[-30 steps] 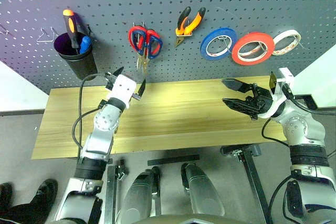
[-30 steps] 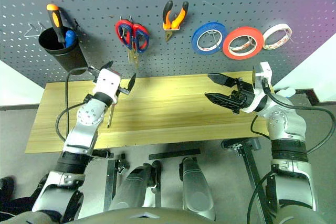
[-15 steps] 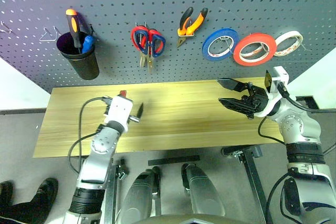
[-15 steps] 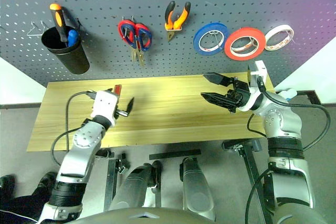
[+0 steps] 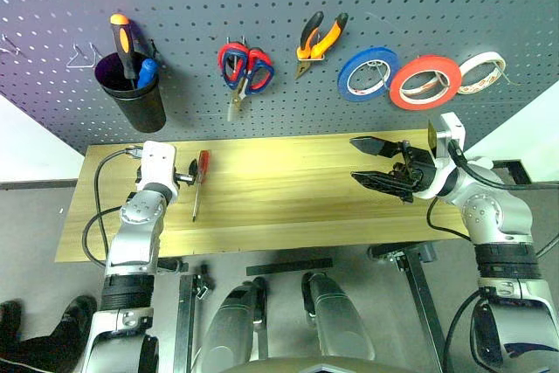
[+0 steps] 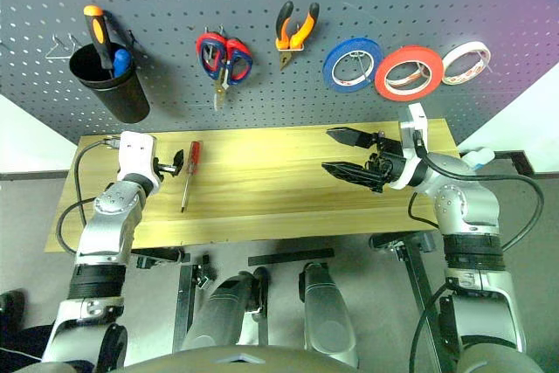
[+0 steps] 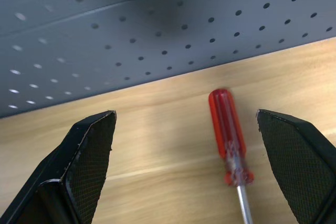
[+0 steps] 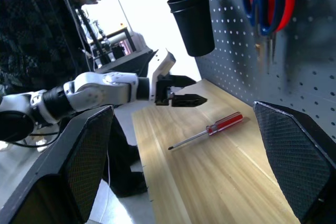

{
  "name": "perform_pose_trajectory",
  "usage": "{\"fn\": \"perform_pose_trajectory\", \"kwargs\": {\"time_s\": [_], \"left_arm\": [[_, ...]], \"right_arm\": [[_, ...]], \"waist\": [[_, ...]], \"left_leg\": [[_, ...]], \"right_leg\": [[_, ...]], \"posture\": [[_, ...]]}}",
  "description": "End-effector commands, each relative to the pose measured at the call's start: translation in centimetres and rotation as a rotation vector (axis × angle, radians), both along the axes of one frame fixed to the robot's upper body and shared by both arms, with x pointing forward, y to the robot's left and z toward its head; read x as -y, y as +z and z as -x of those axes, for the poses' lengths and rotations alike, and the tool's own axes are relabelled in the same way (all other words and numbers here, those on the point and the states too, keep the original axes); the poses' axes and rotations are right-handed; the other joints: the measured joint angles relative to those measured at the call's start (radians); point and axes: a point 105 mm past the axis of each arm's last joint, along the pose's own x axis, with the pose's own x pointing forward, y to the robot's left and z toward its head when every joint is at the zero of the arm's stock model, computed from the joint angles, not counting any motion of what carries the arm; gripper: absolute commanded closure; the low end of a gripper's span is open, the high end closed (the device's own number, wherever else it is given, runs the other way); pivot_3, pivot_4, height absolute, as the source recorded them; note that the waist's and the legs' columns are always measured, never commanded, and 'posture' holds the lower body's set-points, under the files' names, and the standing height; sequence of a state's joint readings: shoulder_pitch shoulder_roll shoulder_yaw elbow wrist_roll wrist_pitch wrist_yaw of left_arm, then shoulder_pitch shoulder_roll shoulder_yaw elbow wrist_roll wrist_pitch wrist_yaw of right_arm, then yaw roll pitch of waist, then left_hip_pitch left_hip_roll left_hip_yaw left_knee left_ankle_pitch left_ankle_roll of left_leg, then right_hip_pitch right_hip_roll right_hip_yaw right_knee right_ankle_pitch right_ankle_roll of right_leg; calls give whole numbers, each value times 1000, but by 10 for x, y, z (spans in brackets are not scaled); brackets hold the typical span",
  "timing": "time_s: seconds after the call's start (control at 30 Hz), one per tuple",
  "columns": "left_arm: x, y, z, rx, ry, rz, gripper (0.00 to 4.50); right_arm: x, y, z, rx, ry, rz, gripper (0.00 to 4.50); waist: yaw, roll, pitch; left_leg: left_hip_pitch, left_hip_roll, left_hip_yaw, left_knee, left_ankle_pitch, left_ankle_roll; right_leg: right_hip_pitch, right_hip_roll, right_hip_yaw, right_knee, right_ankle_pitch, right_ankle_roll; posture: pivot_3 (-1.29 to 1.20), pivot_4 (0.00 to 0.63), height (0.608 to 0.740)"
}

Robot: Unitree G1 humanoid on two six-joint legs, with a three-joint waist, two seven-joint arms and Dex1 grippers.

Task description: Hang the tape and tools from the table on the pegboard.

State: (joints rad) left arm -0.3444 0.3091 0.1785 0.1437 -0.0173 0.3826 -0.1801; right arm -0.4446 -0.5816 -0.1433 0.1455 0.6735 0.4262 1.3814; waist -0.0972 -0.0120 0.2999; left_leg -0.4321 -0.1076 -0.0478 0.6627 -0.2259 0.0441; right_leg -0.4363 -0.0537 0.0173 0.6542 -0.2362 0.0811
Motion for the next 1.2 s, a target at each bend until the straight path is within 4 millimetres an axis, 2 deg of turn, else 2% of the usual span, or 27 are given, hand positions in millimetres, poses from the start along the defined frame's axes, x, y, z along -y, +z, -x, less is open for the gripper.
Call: {"fn": "perform_pose_trajectory", "kwargs": {"time_s": [0.03,0.27,0.4,0.67,0.83,1.1,1.2], "left_arm": [[-3,7,-3,19,-4,10,28],[-14,-2,-12,-74,51,91,28],[-14,-1,-18,-92,54,127,28],[-2,-7,-30,-149,-31,149,28],[3,-20,-30,-227,-60,141,28],[11,-18,-34,-213,-83,131,28],[8,-17,-34,-207,-59,170,540]], "right_arm": [[3,9,10,32,6,7,0],[3,6,15,7,-10,18,0],[3,7,19,2,-11,18,0],[4,10,25,-4,-19,27,0],[5,10,27,-10,-26,27,0],[5,9,24,-11,-41,27,0],[6,9,24,-9,-47,26,0]], "waist": [[-1,0,1],[-5,-2,6],[-5,-5,14],[-6,-7,35],[-8,-8,44],[-9,-8,52],[-10,-9,55]], "left_leg": [[0,0,0,0,0,0],[0,0,2,-2,-1,1],[0,0,3,-2,-1,2],[-4,0,8,-3,-3,6],[-9,0,12,-2,-4,8],[-11,1,15,-2,-5,10],[-11,1,15,-2,-5,10]], "right_leg": [[0,0,0,0,0,0],[-1,-2,-1,-2,0,0],[-1,-3,0,-3,0,0],[-6,-6,-1,-4,0,0],[-10,-7,-1,-5,0,1],[-13,-9,-1,-6,1,2],[-13,-9,-1,-6,1,2]], "posture": [[-244,349,740],[-252,374,740],[-258,385,740],[-282,413,740],[-289,419,740],[-289,419,740],[-289,418,740]]}}
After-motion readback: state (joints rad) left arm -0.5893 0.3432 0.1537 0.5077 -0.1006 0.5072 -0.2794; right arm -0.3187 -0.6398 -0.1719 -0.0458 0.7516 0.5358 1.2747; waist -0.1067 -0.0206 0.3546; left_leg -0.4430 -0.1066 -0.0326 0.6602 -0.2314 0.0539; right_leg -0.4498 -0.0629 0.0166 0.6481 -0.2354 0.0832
